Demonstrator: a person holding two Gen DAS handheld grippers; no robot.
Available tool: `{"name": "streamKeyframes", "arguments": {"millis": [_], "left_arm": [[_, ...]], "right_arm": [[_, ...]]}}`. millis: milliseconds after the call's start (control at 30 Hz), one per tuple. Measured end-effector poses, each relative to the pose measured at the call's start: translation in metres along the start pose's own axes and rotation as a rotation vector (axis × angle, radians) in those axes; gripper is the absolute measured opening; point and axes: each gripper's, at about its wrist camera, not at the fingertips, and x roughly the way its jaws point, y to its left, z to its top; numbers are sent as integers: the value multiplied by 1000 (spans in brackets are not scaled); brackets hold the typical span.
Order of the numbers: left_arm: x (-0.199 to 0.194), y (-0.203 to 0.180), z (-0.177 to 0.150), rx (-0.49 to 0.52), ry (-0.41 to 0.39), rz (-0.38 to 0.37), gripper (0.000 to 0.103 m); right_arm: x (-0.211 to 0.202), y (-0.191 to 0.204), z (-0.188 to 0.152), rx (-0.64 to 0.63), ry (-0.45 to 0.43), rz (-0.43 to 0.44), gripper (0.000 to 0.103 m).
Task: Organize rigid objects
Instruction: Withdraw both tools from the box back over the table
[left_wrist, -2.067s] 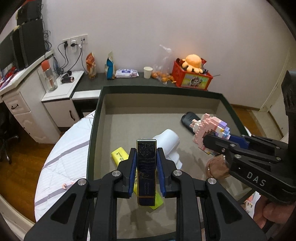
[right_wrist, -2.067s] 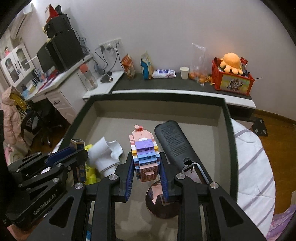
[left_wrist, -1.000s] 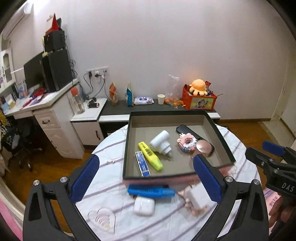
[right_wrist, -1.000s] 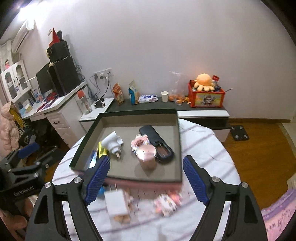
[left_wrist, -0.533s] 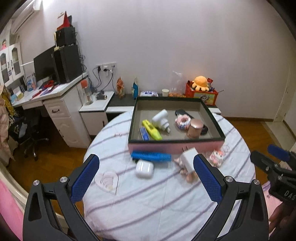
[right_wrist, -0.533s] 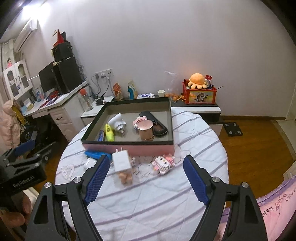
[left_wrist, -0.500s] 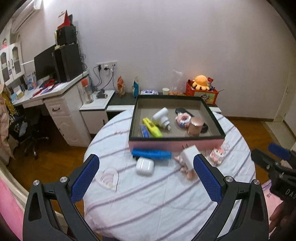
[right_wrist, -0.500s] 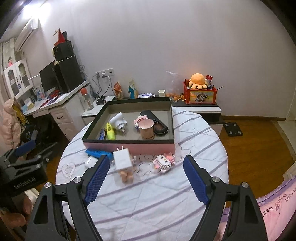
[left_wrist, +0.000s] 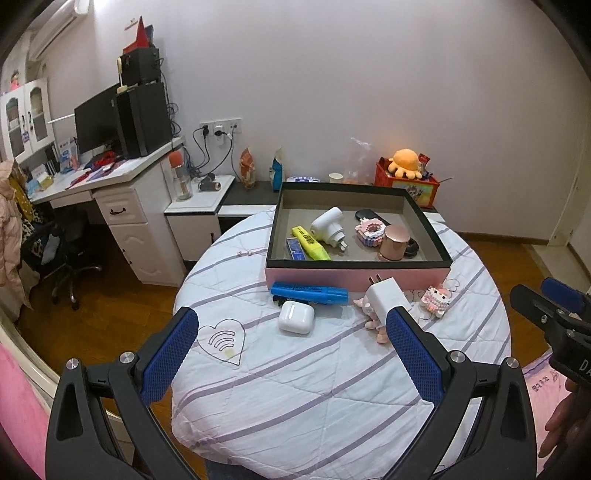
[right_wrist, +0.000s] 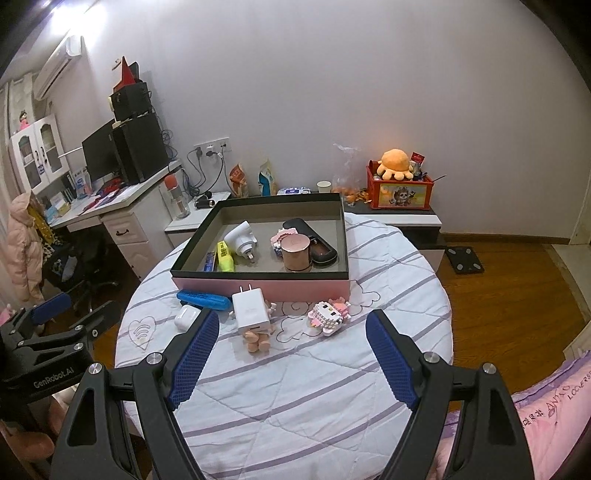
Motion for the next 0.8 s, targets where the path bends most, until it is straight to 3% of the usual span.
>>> {"name": "streamKeyframes", "arguments": {"millis": [300,800], "left_arm": [[12,2,3,-5,11,4,103],[93,14,-23,-17,158,-27,103]], "right_arm": [[10,-11,2,16,19,-20,83],[70,-28,-10,44,149,-57,83]]}}
